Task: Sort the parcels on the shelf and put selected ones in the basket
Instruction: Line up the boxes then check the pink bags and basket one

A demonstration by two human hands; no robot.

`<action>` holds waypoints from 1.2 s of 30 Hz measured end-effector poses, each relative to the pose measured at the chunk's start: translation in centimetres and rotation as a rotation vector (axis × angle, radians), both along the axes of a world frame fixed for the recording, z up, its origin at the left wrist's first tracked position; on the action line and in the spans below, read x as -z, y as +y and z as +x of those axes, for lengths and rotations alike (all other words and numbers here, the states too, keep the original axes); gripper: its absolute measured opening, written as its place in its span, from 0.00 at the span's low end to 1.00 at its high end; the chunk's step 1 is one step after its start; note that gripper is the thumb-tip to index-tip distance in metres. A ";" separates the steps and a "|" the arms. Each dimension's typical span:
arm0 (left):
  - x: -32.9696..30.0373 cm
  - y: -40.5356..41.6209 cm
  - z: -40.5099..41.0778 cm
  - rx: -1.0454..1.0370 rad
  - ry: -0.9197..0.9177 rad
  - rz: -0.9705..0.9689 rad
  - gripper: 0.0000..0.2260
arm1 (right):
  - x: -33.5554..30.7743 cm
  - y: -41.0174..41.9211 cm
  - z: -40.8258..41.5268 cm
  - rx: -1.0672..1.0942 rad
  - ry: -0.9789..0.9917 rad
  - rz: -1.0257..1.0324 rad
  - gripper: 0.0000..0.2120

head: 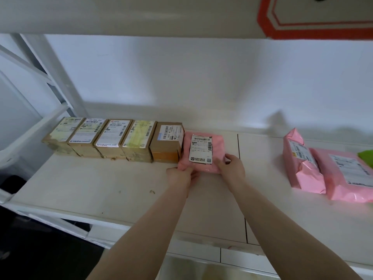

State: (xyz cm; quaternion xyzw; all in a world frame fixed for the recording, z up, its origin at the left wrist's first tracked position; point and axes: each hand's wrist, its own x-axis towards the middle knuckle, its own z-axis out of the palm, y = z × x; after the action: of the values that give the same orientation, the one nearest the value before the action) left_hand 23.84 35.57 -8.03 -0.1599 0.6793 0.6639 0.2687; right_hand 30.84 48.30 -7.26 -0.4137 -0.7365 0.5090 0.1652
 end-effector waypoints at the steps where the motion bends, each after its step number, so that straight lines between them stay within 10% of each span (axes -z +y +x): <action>1: -0.2 0.1 0.3 -0.015 0.002 -0.005 0.15 | 0.0 0.1 0.2 0.011 -0.012 -0.005 0.19; 6: -1.7 0.3 2.6 -0.140 -0.051 0.001 0.29 | -0.5 0.5 2.1 0.113 0.013 -0.122 0.28; 14: -4.8 7.1 8.4 0.208 -0.024 0.161 0.10 | -1.7 1.9 9.6 0.412 0.318 -0.673 0.14; 22: -5.5 16.4 14.7 0.539 0.013 0.029 0.35 | -2.0 6.8 16.4 0.572 0.534 -0.875 0.25; 36: -3.3 19.5 16.6 0.345 0.143 0.005 0.04 | -2.4 9.6 17.4 0.427 0.492 -0.898 0.21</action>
State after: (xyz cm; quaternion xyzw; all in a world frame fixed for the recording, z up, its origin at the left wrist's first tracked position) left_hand 40.48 55.05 -4.70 0.0073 0.7125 0.6193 0.3299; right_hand 48.22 57.87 -4.89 -0.4525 -0.2864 0.8099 0.2394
